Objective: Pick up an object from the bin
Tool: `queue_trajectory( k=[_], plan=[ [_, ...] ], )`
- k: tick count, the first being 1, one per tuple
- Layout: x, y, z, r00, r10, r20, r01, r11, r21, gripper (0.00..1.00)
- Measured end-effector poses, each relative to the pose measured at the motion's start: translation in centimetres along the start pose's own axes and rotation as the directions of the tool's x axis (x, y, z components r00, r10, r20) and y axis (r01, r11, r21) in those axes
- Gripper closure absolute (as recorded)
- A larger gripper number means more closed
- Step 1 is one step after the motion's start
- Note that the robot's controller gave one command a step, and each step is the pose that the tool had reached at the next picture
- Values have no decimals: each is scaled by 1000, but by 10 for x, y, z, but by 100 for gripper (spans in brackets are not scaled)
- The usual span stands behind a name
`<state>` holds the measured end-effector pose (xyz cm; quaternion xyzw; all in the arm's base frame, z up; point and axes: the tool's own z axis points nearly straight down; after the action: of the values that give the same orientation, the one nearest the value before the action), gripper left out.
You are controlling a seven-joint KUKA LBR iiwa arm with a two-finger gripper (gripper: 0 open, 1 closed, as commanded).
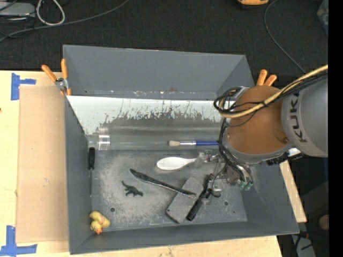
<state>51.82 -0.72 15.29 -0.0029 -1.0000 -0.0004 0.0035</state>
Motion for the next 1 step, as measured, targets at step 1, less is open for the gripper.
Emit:
queue_trajectory(
  k=[1],
  plan=[
    [-1, 0, -2, 1000, 0, 5, 0, 1000, 0, 0]
  ],
)
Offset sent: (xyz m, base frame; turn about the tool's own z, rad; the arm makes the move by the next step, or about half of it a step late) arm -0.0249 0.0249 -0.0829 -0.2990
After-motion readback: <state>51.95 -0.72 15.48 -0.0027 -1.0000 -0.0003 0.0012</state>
